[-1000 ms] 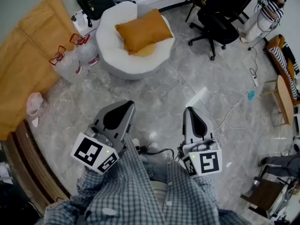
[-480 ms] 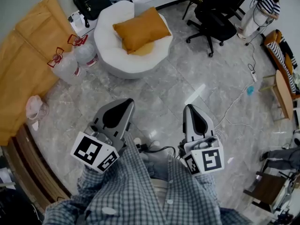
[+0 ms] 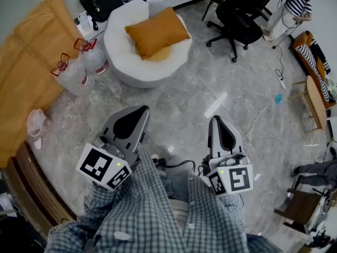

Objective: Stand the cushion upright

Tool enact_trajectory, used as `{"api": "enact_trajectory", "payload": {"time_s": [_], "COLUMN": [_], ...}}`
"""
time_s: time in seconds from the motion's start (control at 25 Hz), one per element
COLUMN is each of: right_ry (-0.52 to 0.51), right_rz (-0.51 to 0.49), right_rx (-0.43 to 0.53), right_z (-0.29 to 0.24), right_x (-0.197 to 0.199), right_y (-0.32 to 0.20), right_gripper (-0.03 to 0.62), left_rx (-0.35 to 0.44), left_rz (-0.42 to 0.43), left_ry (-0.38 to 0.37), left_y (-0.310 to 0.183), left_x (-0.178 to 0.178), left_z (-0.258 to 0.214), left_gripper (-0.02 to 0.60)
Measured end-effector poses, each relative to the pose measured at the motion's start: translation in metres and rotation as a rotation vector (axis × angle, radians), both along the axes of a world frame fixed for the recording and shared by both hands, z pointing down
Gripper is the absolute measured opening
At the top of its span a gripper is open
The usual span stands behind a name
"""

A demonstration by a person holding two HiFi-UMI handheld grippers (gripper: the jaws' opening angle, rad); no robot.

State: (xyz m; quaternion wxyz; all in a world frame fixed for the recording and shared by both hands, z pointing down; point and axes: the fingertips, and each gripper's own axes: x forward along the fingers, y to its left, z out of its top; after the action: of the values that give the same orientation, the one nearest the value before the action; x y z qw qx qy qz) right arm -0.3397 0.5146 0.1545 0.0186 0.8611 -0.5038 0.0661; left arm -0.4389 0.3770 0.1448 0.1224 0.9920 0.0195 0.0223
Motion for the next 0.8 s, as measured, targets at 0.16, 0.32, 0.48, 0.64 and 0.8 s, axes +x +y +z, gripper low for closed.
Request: {"api": "enact_trajectory", "payload": {"time_s": [0.16,0.32,0.48,0.64,0.8], "right_ry": [0.002,-0.004,0.004,-0.001,-0.013], "right_rz": [0.003,-0.032,-0.051,-0.074,-0.088], "right_rx": [-0.004,-0.019,-0.032,-0.029,-0.023], "right_z": [0.001,0.006,0.009,0.014,0.017], "right_x": [-0.003,-0.004,0.002,0.016,0.038], "right_y": [0.002,0.0,-0.006,-0.014,-0.021], "right_gripper": [0.006,0.006,0.006,0.006,0.006], "left_rx": [0.005,0.006,-0.004,-0.001,0.019], "left_rz": [-0.015,-0.037,-0.064,-0.08,-0.072], "left_ry": [0.011,0.006,-0.006,-0.02,-0.042], "left_y": [-0.003,-0.006,-0.013,-0.016,-0.017], "left_x": [-0.004,-0.009,-0.009,0.002,0.021], "left_z": [-0.002,0.0,0.003,0.009,0.01], "left_gripper": [0.006,0.007,0.006,0.006,0.006]}}
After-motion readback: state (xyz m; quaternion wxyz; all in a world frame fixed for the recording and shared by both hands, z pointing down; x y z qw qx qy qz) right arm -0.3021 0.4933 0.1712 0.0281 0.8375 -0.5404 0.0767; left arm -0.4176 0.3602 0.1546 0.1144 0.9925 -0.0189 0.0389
